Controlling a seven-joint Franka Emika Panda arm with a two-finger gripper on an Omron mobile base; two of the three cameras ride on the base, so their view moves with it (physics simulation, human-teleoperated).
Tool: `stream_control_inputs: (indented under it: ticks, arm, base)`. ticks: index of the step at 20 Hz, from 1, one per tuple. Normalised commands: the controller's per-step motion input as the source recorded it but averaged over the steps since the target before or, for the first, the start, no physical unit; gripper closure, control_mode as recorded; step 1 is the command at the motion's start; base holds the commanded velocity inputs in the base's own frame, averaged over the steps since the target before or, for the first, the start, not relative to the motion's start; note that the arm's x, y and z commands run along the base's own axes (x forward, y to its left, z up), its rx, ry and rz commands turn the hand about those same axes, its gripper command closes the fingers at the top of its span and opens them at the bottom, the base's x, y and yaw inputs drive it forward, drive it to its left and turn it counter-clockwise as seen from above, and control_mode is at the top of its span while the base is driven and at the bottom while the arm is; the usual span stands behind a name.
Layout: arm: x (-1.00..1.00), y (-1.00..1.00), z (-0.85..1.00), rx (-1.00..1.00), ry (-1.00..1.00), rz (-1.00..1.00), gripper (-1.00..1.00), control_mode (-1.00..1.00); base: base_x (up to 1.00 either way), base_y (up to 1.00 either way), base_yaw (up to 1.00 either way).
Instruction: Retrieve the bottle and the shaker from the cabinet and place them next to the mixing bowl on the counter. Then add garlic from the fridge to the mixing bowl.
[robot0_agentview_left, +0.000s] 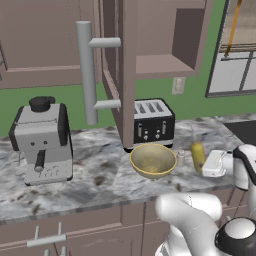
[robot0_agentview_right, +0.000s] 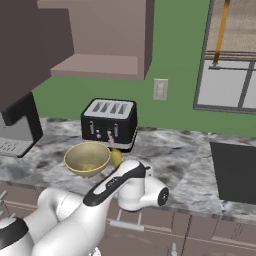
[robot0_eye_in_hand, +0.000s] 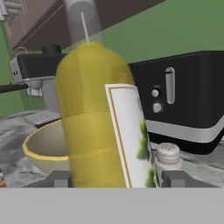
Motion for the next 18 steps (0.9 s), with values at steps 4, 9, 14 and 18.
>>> stream_control_inputs:
  ticks: [4,9,14,18]
  arm:
    - [0.00,-0.09,-0.29,-0.07,0.00,0.00,1.00,-1.00]
    - [0.00,-0.14,-0.15,-0.01,0.00,0.00,1.00,-1.00]
    - [0.00,-0.08,-0.08,0.00,0.00,0.00,1.00,-1.00]
    - [0.00,0.00,0.13,0.03,0.00,0.00,1.00,-1.00]
  base:
    - [0.00,0.00,0.00]
    - [0.00,0.00,0.00]
    - [0.00,0.00,0.00]
    - [0.00,0.00,0.00]
